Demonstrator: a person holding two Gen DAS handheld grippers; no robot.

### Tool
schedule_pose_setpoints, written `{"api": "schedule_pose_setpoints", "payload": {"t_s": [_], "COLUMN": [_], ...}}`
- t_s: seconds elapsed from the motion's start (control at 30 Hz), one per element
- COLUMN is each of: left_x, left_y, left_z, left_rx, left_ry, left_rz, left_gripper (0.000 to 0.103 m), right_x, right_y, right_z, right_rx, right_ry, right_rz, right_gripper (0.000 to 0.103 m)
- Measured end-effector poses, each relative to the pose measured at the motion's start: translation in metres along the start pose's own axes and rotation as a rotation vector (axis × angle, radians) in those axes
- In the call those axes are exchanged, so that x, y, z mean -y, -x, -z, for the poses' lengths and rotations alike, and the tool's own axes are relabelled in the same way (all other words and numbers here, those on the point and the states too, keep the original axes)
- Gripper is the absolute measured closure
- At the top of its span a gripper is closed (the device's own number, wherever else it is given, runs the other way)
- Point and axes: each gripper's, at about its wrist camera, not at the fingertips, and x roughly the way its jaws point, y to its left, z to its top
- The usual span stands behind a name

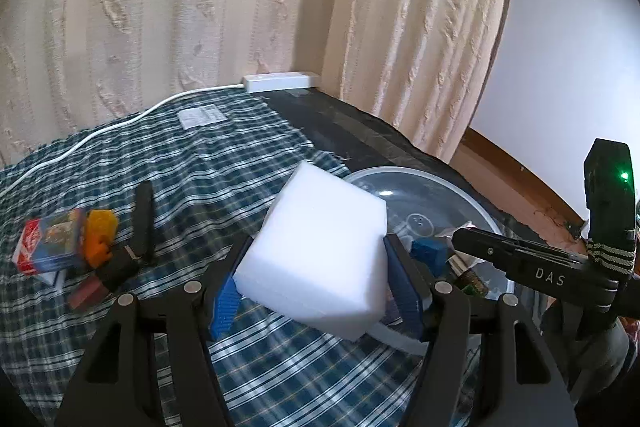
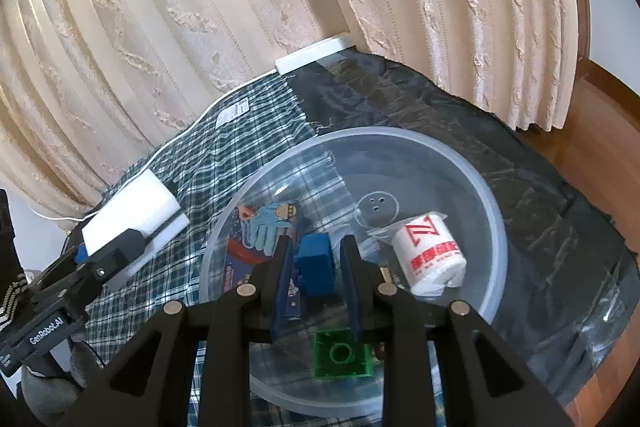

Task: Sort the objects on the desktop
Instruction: 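Carry the sponge with the left tool over the bowl while the right tool carries the blue block, then open the left tool to drop the sponge while the right tool releases the blue block into the bowl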

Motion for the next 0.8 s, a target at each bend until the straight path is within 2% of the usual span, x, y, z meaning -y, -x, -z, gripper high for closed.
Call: {"api": "schedule_pose_setpoints", "payload": {"t_s": [0.47,0.67,0.77,0.8], "left_x": [0.030,0.038,0.038,0.037], "left_y": [-0.045,-0.064,-0.071,-0.073], "left_z": [-0.012,-0.020,-0.022,-0.022], "left_rx": [-0.061,-0.082,-0.096,-0.101], "left_ry": [-0.019,-0.028,-0.011,-0.002], "left_rz": [0.071,0.077,0.096,0.106], "left_gripper": [0.035,0.033,0.025,0.019], "right_x": [0.014,0.019,0.019,0.020], "right_y": [0.008,0.006,0.005,0.004], "right_z": [-0.004,-0.006,-0.006,-0.006], "right_rx": [0.010,0.005,0.000,-0.001], "right_ry": [-0.019,-0.024,-0.023,-0.023], "right_rz": [-0.029,-0.032,-0.033,-0.033], "right_gripper": [0.076,0.076,0.076,0.076]}}
